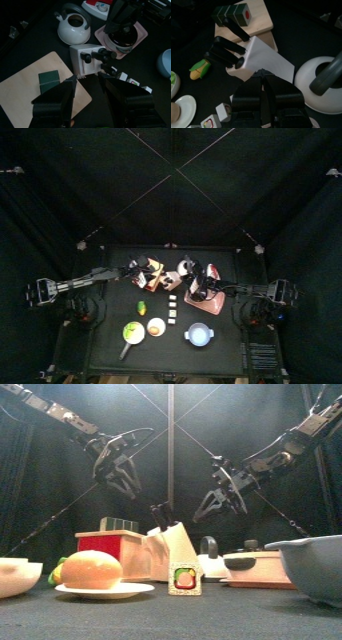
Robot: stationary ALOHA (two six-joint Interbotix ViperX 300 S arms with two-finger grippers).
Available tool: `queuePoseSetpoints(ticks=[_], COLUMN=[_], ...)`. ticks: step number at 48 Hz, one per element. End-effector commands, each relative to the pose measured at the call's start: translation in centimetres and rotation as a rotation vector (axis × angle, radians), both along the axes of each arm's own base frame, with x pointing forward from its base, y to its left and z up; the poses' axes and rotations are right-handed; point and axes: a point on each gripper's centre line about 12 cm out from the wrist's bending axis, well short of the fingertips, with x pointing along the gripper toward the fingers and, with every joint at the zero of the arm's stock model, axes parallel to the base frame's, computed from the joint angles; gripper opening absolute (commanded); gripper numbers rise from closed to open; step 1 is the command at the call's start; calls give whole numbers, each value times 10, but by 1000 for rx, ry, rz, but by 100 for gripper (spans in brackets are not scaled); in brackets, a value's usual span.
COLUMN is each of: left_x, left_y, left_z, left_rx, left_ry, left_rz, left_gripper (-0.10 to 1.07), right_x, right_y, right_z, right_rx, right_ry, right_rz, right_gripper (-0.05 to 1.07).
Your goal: Grab white sushi piece from table
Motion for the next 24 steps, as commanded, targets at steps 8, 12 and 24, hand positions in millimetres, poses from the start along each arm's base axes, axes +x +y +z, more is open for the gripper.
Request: queuePoseSetpoints(ticks=[8, 12, 24], left_x=[-12, -21, -43], left_y=[-18, -22, -28], left_z=[8, 9, 8], left_rx=[81, 101, 172], left_ry=[-154, -183, -278], left_rz=[-41, -45, -53], left_gripper=[79, 79, 79], right_x=[9, 10, 12], right_y=[47, 58, 72], right_z=[27, 31, 38], right_rx=[66, 133, 360], right_ry=[11, 8, 20], right_rz=[118, 117, 58], right_gripper=[31, 31, 32])
